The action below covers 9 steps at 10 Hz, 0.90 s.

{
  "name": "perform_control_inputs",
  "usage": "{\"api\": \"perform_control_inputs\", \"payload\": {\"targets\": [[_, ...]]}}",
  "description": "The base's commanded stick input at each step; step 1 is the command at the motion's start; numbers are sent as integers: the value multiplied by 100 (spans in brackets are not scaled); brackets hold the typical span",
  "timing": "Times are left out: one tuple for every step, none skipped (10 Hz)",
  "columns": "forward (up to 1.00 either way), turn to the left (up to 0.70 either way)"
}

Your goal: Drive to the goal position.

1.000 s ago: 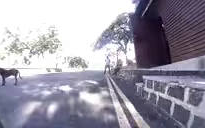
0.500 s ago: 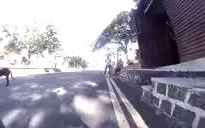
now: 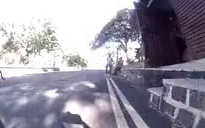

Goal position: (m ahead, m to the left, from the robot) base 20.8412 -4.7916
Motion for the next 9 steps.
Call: {"api": "perform_control_inputs", "payload": {"targets": [[50, 0], [50, 0], [50, 0], [50, 0], [50, 0], [50, 0], [50, 0], [50, 0], [50, 0]]}}
